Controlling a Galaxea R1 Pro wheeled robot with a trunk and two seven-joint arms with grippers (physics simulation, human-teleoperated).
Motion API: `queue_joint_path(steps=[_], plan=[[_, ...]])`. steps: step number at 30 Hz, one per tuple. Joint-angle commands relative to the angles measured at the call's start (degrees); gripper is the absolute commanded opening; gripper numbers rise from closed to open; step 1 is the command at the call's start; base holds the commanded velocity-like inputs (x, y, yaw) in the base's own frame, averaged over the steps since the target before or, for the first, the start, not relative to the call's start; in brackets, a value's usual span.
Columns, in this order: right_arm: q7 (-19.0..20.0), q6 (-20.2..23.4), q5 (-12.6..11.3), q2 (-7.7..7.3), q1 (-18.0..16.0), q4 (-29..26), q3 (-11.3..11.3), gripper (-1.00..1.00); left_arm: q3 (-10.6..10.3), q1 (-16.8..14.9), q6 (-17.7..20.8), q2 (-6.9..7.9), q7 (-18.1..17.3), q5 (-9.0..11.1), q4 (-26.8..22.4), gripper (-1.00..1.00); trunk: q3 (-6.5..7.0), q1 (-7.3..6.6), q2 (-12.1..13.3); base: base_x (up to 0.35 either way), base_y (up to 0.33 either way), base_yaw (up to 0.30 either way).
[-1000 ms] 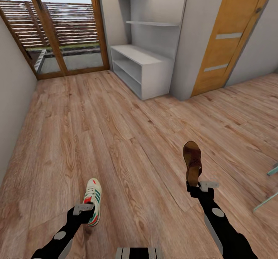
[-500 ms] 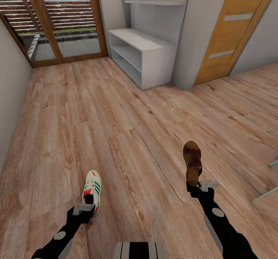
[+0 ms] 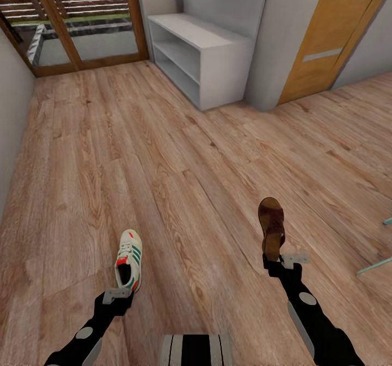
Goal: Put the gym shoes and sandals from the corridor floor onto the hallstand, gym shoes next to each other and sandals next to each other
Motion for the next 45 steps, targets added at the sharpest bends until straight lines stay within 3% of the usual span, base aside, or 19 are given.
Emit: queue_joint_path(steps=[1,7,45], plan=[[-0.3,-0.3,-0.5,-0.07,0.0,-0.1,0.1,-1.0,0.4,0.0,-0.2,-0.02,-0.3,-0.2,0.0,1.0,-0.31,0.01,0.0,0.0,0.0,0.0],[-0.3,-0.3,-0.5,-0.19,0.0,-0.1,0.1,-1.0,0.4,0.0,-0.2,-0.02,-0.2,-0.3,0.0,1.0,-1.74,0.17,-0.1,0.0,0.0,0.0],[-0.4,-0.2,-0.4,-0.27,0.0,-0.1,0.1,-1.0,0.5,0.0,-0.2,0.05,0.1,0.0,0.0,1.0,-1.75,0.17,-0.1,0.023,0.0,0.0]])
